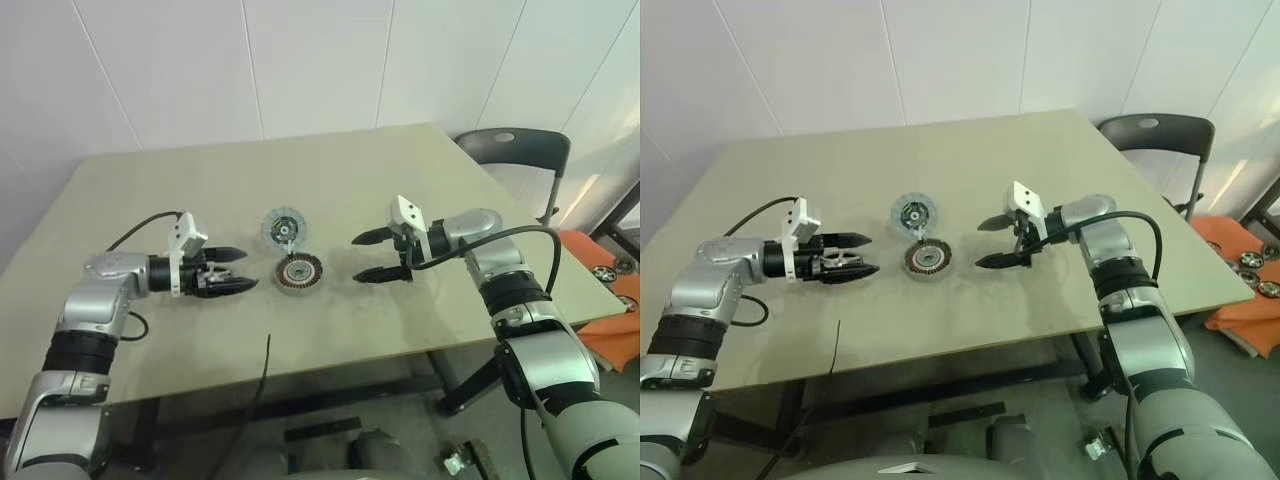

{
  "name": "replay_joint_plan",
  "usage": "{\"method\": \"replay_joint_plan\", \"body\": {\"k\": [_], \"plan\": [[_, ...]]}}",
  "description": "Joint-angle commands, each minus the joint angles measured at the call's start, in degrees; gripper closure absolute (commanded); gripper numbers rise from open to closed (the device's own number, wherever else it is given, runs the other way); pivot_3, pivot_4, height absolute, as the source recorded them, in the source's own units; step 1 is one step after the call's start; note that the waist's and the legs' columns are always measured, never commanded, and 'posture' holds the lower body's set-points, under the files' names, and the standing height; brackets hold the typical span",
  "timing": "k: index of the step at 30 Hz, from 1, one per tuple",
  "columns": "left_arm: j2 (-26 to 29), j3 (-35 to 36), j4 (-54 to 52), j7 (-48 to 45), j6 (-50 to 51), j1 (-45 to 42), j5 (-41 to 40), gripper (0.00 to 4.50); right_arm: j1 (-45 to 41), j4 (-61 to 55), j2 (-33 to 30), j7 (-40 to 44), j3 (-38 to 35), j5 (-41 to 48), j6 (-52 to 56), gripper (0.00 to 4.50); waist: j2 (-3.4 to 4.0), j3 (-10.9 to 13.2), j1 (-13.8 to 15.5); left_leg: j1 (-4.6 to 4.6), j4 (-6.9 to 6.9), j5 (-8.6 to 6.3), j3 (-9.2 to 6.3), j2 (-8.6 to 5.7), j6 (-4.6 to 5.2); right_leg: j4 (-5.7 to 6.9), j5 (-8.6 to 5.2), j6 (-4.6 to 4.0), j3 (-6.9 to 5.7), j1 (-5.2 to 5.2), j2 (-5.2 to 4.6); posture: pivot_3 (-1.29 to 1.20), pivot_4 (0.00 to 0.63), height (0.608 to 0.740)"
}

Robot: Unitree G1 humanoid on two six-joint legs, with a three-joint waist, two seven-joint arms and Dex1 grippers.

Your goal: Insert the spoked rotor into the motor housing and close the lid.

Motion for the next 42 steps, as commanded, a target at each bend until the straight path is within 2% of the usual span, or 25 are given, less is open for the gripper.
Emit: {"method": "replay_joint_plan", "body": {"k": [1,14,24,42], "plan": [[1.8,2.8,-3.8,0.9,0.6,1.2,-1.4,0.32,-3.5,0.9,1.5,0.4,0.3,0.6,-1.2,0.06,0.0,0.0,-0.1,0.01,0.0,0.0,0.0,0.0,0.0,0.01,0.0,0.0,0.0,0.0,0.0,0.0,0.0,0.74],[5.2,9.6,-13.6,5.6,3.3,12.0,-4.9,0.32,-9.9,12.0,6.6,0.7,1.5,-0.9,-7.8,0.06,0.0,0.0,0.0,0.0,-0.03,-0.01,0.0,0.0,-0.01,-0.01,0.0,0.0,0.02,-0.02,-0.05,0.0,0.0,0.74],[5.5,14.0,-21.1,10.1,5.5,19.8,-7.4,0.32,-12.0,18.1,9.5,1.9,1.2,-2.2,-11.7,0.06,0.0,0.0,0.0,0.0,-0.05,-0.01,0.0,0.0,-0.01,0.0,0.0,-0.01,0.02,-0.04,-0.06,0.0,0.0,0.74],[5.8,12.9,-20.2,10.8,5.7,17.3,-7.8,0.32,-13.5,19.8,9.3,1.5,0.3,-2.3,-12.8,0.06,0.01,0.0,-0.1,0.01,-0.08,0.0,0.0,0.0,-0.02,-0.01,0.0,-0.01,0.02,-0.04,-0.04,0.0,0.0,0.74]]}}
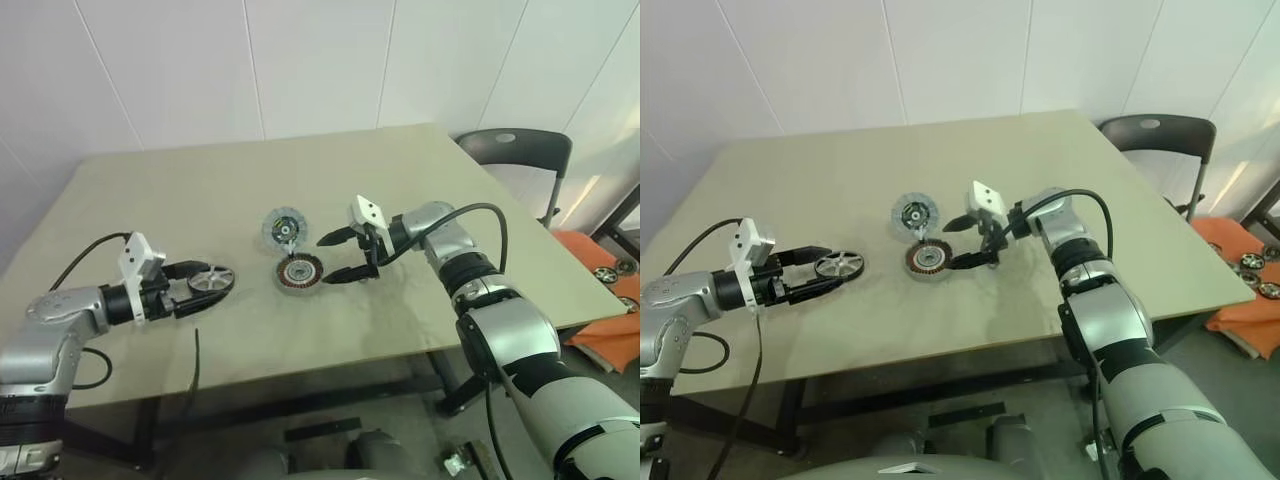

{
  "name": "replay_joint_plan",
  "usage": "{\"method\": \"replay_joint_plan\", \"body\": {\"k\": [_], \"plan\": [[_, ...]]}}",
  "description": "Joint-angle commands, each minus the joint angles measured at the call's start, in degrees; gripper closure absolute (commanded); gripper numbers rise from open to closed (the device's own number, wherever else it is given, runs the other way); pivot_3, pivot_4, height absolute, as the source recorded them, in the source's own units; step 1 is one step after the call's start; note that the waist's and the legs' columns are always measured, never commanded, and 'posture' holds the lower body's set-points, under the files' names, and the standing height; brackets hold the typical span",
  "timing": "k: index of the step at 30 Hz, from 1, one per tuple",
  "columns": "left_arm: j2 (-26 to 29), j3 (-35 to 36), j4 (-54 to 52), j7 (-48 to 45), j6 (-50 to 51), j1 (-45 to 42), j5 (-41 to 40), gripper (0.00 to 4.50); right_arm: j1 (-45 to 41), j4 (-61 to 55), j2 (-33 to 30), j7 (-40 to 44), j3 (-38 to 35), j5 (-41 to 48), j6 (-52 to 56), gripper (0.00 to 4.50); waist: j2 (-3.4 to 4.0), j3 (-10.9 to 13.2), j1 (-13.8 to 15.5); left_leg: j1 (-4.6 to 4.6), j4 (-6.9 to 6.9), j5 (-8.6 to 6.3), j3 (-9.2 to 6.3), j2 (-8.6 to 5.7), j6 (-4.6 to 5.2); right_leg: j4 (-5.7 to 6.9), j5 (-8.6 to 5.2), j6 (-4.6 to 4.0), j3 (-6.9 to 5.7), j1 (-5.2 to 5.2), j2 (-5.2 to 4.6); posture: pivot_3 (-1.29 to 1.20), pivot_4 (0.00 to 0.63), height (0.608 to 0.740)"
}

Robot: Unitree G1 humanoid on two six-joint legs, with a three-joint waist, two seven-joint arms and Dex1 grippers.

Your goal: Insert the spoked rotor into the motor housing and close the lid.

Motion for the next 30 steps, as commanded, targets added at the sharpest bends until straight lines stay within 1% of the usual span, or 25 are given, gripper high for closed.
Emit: {"method": "replay_joint_plan", "body": {"k": [1,18,30], "plan": [[1.0,0.5,-0.3,-0.6,-0.4,-0.7,-0.6,0.32,-2.2,-1.0,-0.4,0.0,-1.4,0.6,-0.3,0.06,0.0,0.0,-0.1,0.0,0.0,0.0,0.0,0.0,0.0,0.0,0.0,0.0,0.0,0.0,0.0,0.0,0.0,0.74],[1.4,-2.6,2.1,-2.7,0.1,-4.7,0.1,0.32,1.1,-3.9,-1.5,-1.0,-1.9,1.4,1.2,0.06,0.0,0.0,0.0,0.0,-0.01,0.0,0.0,0.0,0.0,-0.01,0.0,0.0,0.0,0.0,0.01,0.0,0.0,0.74],[-0.3,-6.9,8.3,-5.0,-2.3,-10.9,2.0,0.32,3.5,-7.6,-4.0,-2.6,-3.2,2.0,3.0,0.06,0.0,0.0,0.0,0.0,-0.01,0.0,0.0,-0.01,0.0,-0.02,0.0,0.0,0.0,0.0,0.01,0.0,0.0,0.74]]}}
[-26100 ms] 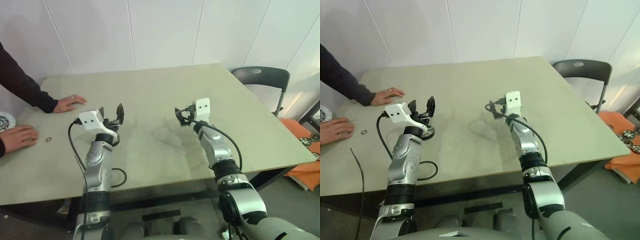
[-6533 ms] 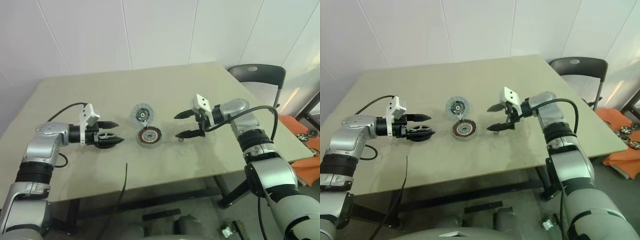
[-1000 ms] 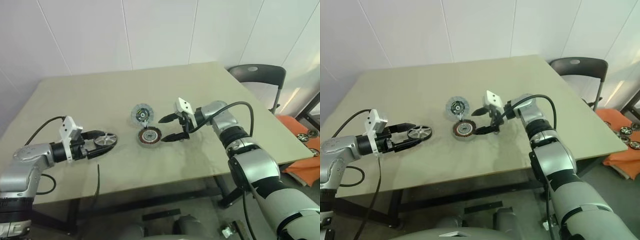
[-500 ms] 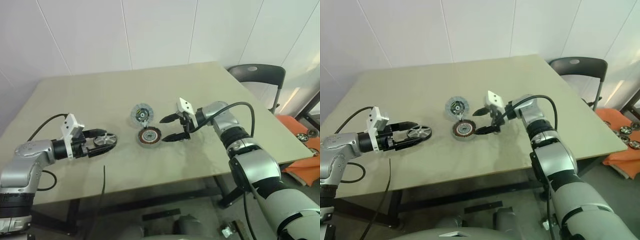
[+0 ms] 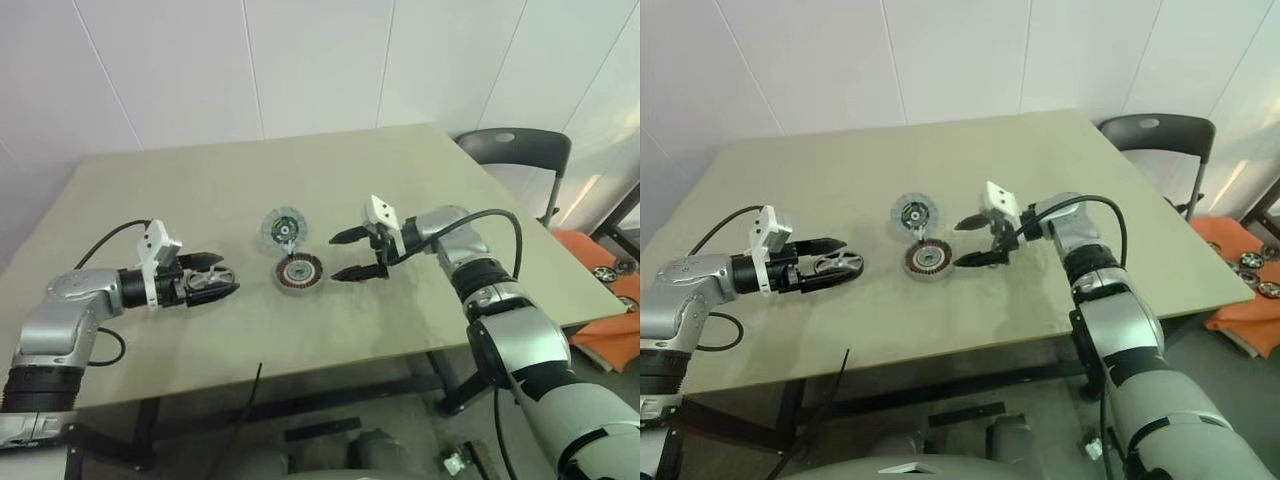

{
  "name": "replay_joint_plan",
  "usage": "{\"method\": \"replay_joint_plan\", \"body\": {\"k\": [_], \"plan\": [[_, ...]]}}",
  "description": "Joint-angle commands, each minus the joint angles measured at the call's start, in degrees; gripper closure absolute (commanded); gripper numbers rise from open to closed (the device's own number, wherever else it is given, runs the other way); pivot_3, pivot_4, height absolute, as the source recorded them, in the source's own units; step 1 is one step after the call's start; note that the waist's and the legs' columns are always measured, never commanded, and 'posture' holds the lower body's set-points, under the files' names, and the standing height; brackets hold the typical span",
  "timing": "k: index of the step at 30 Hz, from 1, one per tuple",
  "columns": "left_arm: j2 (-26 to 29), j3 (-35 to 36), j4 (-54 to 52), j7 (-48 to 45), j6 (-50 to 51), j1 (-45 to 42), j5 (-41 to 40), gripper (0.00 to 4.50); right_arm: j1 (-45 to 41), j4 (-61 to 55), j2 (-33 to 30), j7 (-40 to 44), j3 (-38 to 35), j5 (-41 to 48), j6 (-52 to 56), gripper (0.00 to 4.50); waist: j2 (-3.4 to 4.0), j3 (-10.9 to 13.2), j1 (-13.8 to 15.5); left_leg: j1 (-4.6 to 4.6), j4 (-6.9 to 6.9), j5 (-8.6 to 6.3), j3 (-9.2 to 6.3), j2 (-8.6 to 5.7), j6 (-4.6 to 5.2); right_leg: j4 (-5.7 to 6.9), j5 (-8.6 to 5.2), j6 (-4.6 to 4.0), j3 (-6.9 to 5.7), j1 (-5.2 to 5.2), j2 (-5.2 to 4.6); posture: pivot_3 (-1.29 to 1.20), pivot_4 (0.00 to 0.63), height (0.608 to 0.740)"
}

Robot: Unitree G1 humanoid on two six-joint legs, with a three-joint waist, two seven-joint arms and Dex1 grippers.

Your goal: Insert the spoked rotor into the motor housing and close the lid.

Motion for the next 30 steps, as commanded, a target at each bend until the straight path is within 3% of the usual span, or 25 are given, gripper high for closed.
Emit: {"method": "replay_joint_plan", "body": {"k": [1,14,30], "plan": [[-0.3,-0.4,1.2,-0.9,-1.6,-2.7,0.6,0.32,-0.3,-3.0,-0.9,-1.3,-1.7,1.4,0.5,0.06,0.0,0.0,0.0,0.0,0.0,0.0,0.0,0.0,0.0,0.0,0.0,0.0,0.0,0.0,0.01,0.0,0.0,0.74],[-1.3,-1.9,3.4,-2.6,-2.8,-4.6,1.5,0.32,3.5,-7.3,-2.5,-3.8,-2.8,2.3,2.7,0.06,-0.01,0.0,0.0,-0.01,0.01,0.0,0.02,0.0,0.0,0.0,0.0,0.0,0.02,0.0,0.0,0.0,0.0,0.74],[-2.5,2.7,3.4,0.9,-6.6,-1.7,0.6,0.32,0.9,-3.9,-4.2,-6.6,-3.2,2.0,1.6,0.06,-0.01,0.0,0.0,0.02,0.0,0.0,0.03,0.0,0.01,0.0,0.0,0.0,0.04,0.0,0.0,0.0,0.0,0.74]]}}
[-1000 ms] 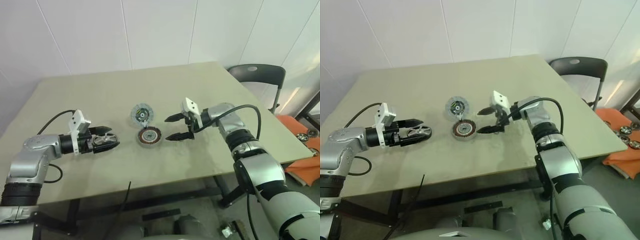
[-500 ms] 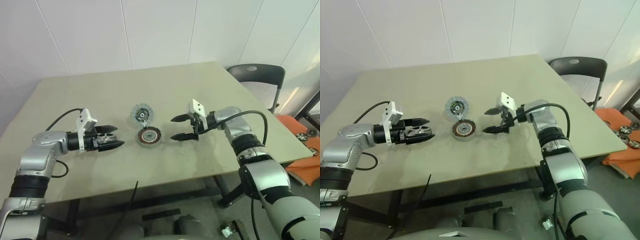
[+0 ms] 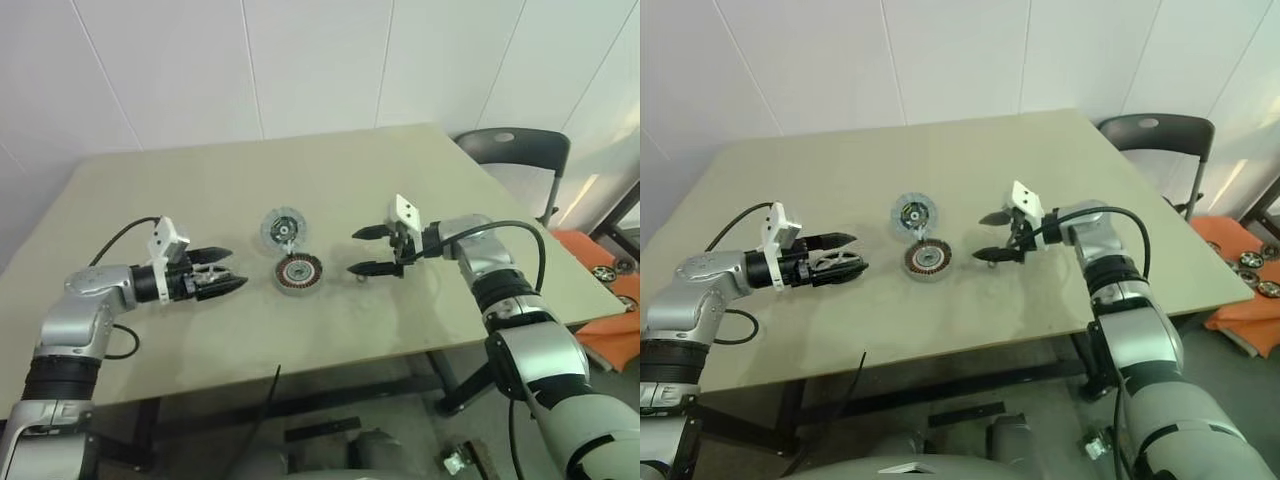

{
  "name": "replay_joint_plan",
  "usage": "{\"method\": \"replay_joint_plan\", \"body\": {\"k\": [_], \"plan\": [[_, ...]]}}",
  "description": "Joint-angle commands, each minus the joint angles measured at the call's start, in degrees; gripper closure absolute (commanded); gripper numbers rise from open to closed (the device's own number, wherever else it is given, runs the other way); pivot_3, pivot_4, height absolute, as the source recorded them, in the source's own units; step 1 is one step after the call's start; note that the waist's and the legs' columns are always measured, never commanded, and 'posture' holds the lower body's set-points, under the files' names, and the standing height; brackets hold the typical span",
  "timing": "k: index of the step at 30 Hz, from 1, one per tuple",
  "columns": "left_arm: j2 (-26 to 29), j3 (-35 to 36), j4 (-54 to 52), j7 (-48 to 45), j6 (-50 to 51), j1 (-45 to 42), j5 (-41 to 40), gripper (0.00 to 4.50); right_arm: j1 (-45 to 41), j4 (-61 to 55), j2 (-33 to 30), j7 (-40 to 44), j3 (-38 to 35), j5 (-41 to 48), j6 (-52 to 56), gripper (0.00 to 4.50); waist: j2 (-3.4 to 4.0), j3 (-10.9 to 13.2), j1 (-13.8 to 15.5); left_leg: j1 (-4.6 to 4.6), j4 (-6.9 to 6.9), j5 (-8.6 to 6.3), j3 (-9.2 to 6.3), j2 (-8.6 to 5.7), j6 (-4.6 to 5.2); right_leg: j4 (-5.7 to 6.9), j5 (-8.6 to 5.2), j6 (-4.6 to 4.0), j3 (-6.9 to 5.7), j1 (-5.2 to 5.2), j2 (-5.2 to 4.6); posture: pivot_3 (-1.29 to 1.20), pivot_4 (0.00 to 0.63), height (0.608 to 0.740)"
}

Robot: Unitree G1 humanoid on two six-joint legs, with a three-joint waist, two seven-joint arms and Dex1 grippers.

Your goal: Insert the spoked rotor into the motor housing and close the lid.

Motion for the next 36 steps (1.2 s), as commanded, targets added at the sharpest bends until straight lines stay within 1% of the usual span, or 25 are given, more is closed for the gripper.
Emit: {"method": "replay_joint_plan", "body": {"k": [1,5,11,20,27,36], "plan": [[0.8,2.8,0.2,0.8,-2.1,-0.8,-0.3,0.32,-2.9,0.3,0.1,-0.5,-1.1,0.7,-1.5,0.06,0.0,0.0,0.1,0.0,0.0,0.0,-0.01,0.0,0.0,0.0,0.0,0.0,0.0,0.0,0.01,0.0,0.0,0.74],[1.4,4.1,2.2,1.8,-2.8,-3.7,-0.5,0.32,-4.3,1.9,0.7,-1.0,-1.2,0.7,-2.4,0.06,-0.01,0.0,0.1,-0.01,0.04,0.0,-0.01,0.0,0.0,0.01,0.0,0.0,-0.01,0.01,0.0,0.0,0.0,0.74],[1.5,1.9,2.2,-0.1,-3.6,-3.9,0.6,0.32,-5.8,4.0,0.4,-1.2,-1.3,0.4,-3.7,0.06,-0.01,0.0,0.1,-0.03,0.0,0.0,0.01,-0.02,0.0,-0.04,0.0,0.0,-0.01,0.01,-0.02,0.0,0.0,0.74],[1.5,0.1,3.4,-2.3,-3.7,-4.0,1.9,0.32,-4.0,4.0,-0.4,-2.0,-1.4,0.3,-4.7,0.06,0.0,0.0,0.1,-0.01,-0.01,0.0,0.01,-0.02,0.0,-0.02,0.0,0.0,0.0,0.0,-0.01,0.0,0.0,0.74],[1.0,-0.3,4.2,-2.5,-4.2,-4.1,1.9,0.32,-1.4,2.0,-0.4,-2.3,-1.7,1.0,-4.0,0.06,0.0,0.0,0.1,-0.02,0.0,0.0,0.01,-0.02,0.0,-0.02,0.0,0.0,0.0,0.0,-0.01,0.0,0.0,0.74],[1.5,-0.4,5.4,-3.2,-4.0,-5.4,2.0,0.32,-0.1,0.6,-0.2,-2.8,-1.9,1.3,-3.2,0.06,-0.01,0.0,0.1,-0.01,0.02,0.0,0.01,-0.01,0.0,0.0,0.0,0.0,0.0,0.01,0.0,0.0,0.0,0.74]]}}
